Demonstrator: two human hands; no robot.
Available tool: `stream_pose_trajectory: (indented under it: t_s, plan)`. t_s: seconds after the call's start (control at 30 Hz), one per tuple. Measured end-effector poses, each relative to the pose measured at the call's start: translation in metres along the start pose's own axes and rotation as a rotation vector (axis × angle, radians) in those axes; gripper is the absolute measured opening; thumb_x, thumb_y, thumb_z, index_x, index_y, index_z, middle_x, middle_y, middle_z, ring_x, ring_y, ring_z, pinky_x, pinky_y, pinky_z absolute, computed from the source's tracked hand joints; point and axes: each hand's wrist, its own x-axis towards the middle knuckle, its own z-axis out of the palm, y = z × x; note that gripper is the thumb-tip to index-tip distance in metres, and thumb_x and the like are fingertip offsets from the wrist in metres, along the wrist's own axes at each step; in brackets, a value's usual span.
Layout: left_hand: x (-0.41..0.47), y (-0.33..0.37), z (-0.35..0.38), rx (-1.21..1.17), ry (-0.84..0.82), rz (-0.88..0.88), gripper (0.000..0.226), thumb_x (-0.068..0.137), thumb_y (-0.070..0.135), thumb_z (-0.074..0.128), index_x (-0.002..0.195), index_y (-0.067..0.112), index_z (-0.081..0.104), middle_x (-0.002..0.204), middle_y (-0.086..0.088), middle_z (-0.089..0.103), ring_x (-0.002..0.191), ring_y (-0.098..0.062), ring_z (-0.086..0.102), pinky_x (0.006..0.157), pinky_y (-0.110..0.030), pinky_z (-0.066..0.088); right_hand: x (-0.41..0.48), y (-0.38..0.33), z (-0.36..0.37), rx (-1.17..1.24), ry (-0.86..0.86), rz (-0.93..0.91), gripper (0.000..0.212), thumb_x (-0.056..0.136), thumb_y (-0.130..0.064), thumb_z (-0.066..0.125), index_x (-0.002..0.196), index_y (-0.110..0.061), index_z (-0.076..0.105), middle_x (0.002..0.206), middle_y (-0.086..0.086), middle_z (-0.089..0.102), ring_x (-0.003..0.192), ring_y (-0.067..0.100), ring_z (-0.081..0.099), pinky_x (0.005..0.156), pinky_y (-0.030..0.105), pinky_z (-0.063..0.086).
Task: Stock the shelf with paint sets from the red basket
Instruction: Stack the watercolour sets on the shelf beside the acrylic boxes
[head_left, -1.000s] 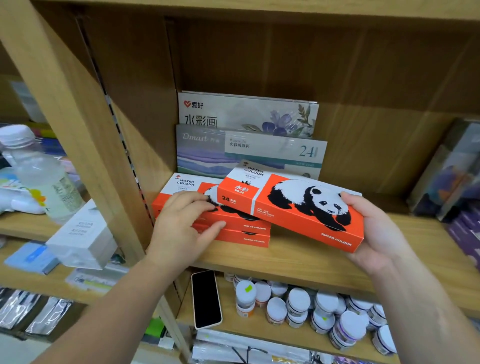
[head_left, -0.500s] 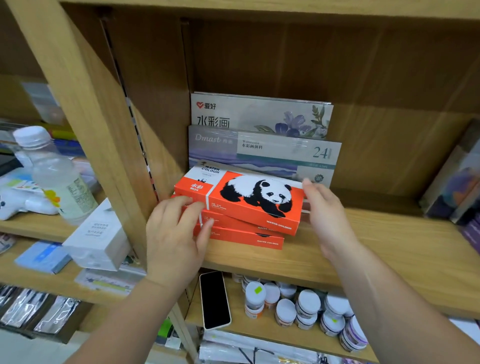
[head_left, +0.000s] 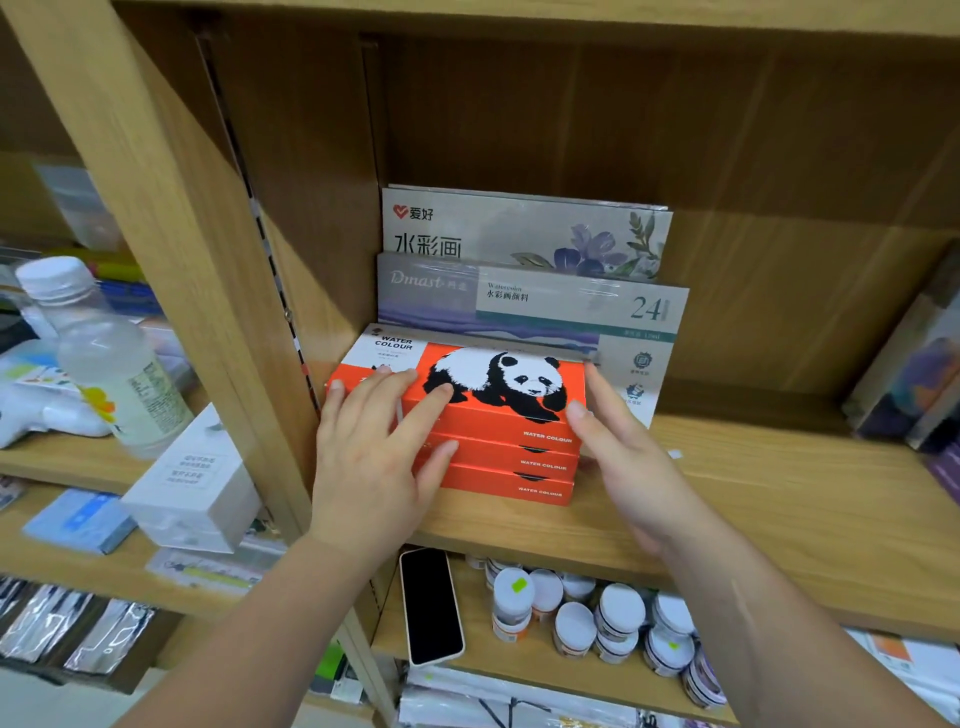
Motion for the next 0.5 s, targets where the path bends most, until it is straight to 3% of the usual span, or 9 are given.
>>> stream_pose_trajectory:
  t_s: [0.13, 0.23, 0.3, 0.4, 0.5]
  plan:
    - [0.0, -0.001, -0.003, 0.06, -0.088, 0.068, 0.072, 0.083, 0.049, 0.074, 0.148, 0.022, 0.056, 0.146, -0.012, 0.057, 0.137, -0.035, 0.05, 0.119, -0.058, 0.026, 0.003, 0.004, 0.0, 0.038, 0.126, -0.012, 0.048, 0.094, -0.054, 0.059, 0.14, -0.046, 0.055, 0.132, -0.018, 0.069, 0.119, 0.006, 0.067, 0.11, 0.052, 0.049]
    - [0.003, -0.007, -0.008, 0.071, -0.199, 0.08, 0.104, 0.067, 0.062, 0.085, 0.154, 0.024, 0.046, 0.154, -0.011, 0.049, 0.145, -0.036, 0.043, 0.122, -0.058, 0.023, 0.003, 0.009, 0.0, 0.042, 0.159, 0.007, 0.05, 0.093, -0.059, 0.063, 0.141, -0.045, 0.055, 0.132, -0.014, 0.068, 0.118, 0.009, 0.068, 0.108, 0.055, 0.05]
    - [0.003, -0.012, -0.01, 0.073, -0.232, 0.081, 0.116, 0.057, 0.059, 0.092, 0.156, 0.026, 0.041, 0.157, -0.011, 0.047, 0.147, -0.036, 0.039, 0.122, -0.058, 0.022, 0.0, 0.014, 0.0, 0.059, 0.113, 0.008, 0.055, 0.095, -0.051, 0.062, 0.147, -0.041, 0.05, 0.137, -0.013, 0.067, 0.123, 0.009, 0.066, 0.11, 0.053, 0.049]
    - [0.002, -0.015, -0.009, 0.068, -0.194, 0.085, 0.115, 0.055, 0.048, 0.097, 0.154, 0.028, 0.041, 0.153, -0.012, 0.049, 0.145, -0.038, 0.041, 0.12, -0.06, 0.026, -0.005, 0.021, 0.001, 0.128, 0.104, 0.002, 0.055, 0.101, -0.034, 0.059, 0.154, -0.04, 0.042, 0.146, -0.006, 0.061, 0.128, 0.011, 0.063, 0.11, 0.047, 0.05]
    - [0.003, -0.016, -0.007, 0.078, -0.179, 0.099, 0.115, 0.053, 0.046, 0.097, 0.152, 0.028, 0.043, 0.149, -0.014, 0.053, 0.141, -0.039, 0.046, 0.118, -0.062, 0.03, -0.004, 0.024, 0.006, 0.098, 0.086, -0.022, 0.054, 0.108, -0.022, 0.051, 0.156, -0.04, 0.038, 0.146, -0.01, 0.062, 0.131, 0.012, 0.061, 0.112, 0.048, 0.048]
